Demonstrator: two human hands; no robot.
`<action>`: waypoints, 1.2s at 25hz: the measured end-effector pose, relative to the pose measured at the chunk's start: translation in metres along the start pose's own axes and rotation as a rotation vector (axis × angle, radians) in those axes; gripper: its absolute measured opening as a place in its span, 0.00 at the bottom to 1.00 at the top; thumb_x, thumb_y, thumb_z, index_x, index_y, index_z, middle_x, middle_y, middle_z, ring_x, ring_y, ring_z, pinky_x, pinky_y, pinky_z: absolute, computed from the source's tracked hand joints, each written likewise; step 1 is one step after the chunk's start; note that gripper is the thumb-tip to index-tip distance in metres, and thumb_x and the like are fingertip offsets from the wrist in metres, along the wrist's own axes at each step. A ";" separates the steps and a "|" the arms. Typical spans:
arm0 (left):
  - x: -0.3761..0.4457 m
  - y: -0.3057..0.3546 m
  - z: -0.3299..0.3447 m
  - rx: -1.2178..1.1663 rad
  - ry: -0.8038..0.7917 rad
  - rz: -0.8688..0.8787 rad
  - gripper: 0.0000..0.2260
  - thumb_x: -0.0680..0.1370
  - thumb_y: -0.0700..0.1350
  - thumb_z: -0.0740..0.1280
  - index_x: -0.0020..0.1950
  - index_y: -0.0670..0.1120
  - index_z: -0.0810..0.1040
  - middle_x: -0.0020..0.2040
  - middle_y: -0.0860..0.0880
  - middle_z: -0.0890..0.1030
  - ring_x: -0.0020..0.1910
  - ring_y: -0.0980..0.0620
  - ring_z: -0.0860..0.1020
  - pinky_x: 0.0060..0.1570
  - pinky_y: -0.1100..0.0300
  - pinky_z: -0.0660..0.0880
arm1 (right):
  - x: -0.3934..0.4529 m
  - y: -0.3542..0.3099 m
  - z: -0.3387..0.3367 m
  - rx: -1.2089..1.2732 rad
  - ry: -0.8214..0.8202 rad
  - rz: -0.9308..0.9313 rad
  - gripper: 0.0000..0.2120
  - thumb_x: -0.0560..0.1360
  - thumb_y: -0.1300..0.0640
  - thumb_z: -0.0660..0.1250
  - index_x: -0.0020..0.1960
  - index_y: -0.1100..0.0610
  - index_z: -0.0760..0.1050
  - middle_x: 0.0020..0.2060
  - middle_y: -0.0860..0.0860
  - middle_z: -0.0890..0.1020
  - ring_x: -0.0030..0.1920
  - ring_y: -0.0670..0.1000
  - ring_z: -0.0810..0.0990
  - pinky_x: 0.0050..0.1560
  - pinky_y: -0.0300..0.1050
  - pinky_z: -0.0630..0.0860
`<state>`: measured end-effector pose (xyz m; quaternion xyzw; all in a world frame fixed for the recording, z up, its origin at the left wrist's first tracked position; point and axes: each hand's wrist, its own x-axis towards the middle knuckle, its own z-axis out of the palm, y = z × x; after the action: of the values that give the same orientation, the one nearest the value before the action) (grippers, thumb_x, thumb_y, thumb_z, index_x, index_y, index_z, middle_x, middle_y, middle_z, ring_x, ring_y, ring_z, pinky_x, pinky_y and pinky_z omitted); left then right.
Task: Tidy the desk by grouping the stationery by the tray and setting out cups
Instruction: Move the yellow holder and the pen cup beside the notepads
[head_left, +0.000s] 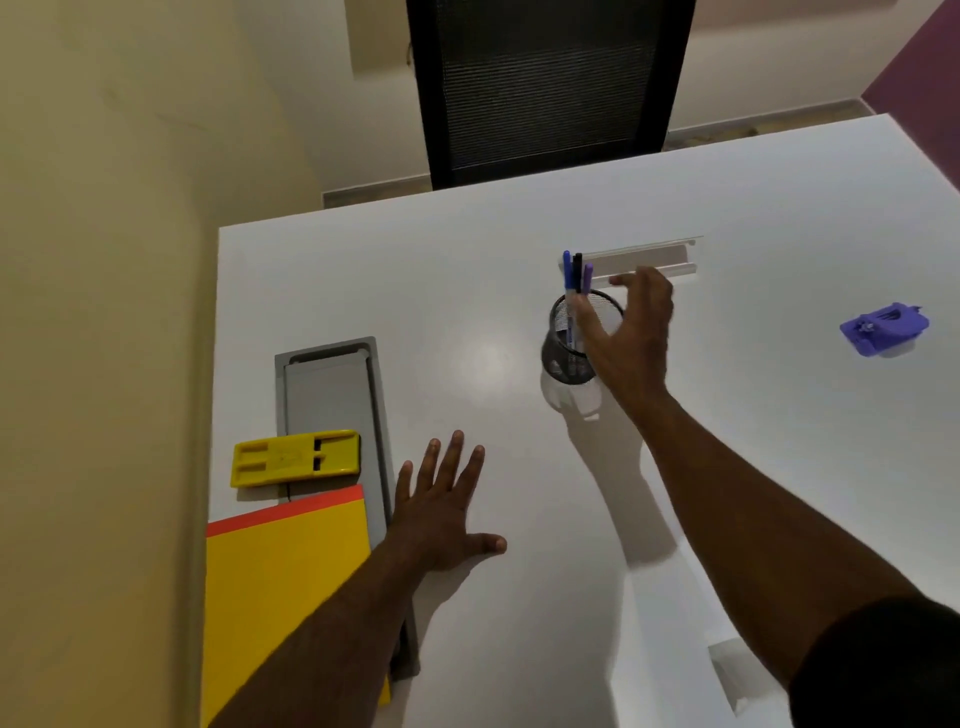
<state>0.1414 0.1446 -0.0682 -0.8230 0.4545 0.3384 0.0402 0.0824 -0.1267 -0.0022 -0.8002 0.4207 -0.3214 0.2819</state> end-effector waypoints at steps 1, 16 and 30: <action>-0.003 0.002 -0.005 -0.006 0.057 0.011 0.49 0.70 0.71 0.62 0.77 0.56 0.34 0.78 0.51 0.30 0.77 0.47 0.32 0.75 0.45 0.38 | -0.013 0.006 -0.004 -0.029 -0.028 0.019 0.25 0.70 0.38 0.68 0.57 0.55 0.72 0.66 0.55 0.68 0.65 0.54 0.69 0.63 0.50 0.71; -0.046 -0.147 -0.044 -0.238 0.414 -0.467 0.42 0.70 0.71 0.63 0.79 0.56 0.52 0.80 0.44 0.53 0.78 0.38 0.51 0.72 0.39 0.59 | -0.045 -0.027 0.028 0.077 -0.256 -0.085 0.10 0.72 0.58 0.72 0.52 0.57 0.78 0.51 0.55 0.81 0.49 0.55 0.80 0.52 0.58 0.79; -0.031 -0.175 -0.037 -0.339 0.348 -0.356 0.35 0.71 0.72 0.50 0.76 0.65 0.51 0.80 0.54 0.41 0.79 0.47 0.40 0.75 0.41 0.44 | -0.033 -0.183 0.212 0.114 -0.550 -0.331 0.10 0.72 0.55 0.71 0.51 0.58 0.80 0.48 0.56 0.83 0.45 0.51 0.80 0.42 0.40 0.73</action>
<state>0.2853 0.2549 -0.0636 -0.9303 0.2402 0.2512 -0.1176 0.3170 0.0289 -0.0136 -0.8974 0.1744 -0.1578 0.3733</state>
